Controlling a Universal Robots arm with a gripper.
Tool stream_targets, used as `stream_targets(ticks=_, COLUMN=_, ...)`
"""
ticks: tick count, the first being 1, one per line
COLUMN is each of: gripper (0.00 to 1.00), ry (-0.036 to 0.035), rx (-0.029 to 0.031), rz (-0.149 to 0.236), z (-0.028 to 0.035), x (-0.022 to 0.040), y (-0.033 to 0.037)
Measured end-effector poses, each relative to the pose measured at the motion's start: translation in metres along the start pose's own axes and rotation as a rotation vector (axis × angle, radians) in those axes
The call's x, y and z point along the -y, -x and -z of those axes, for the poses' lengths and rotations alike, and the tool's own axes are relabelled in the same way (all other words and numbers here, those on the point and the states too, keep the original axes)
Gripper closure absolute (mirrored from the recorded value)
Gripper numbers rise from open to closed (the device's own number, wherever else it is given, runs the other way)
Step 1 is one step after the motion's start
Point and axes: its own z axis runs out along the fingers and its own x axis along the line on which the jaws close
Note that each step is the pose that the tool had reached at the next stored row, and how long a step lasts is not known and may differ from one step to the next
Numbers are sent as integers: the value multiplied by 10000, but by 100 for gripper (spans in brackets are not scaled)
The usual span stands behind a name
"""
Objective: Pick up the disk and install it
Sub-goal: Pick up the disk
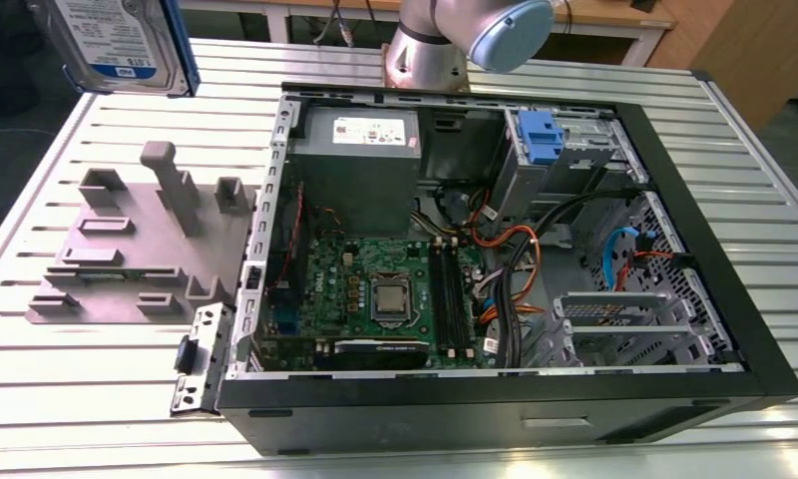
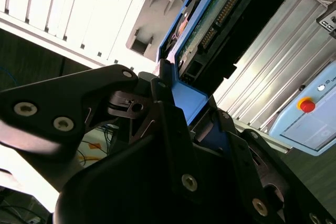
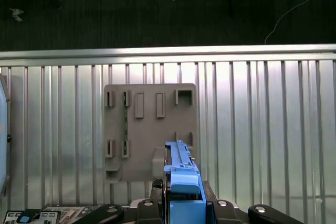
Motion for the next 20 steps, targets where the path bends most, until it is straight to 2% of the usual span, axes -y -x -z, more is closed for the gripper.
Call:
stream_targets(ticks=15, gripper=63, ry=0, rx=0, rz=0, z=0, x=31, y=1)
stream_targets(ticks=17, gripper=63, ry=0, rx=0, rz=0, z=1, x=55, y=2)
stream_targets(ticks=20, gripper=63, ry=0, rx=0, rz=0, z=1, x=59, y=2)
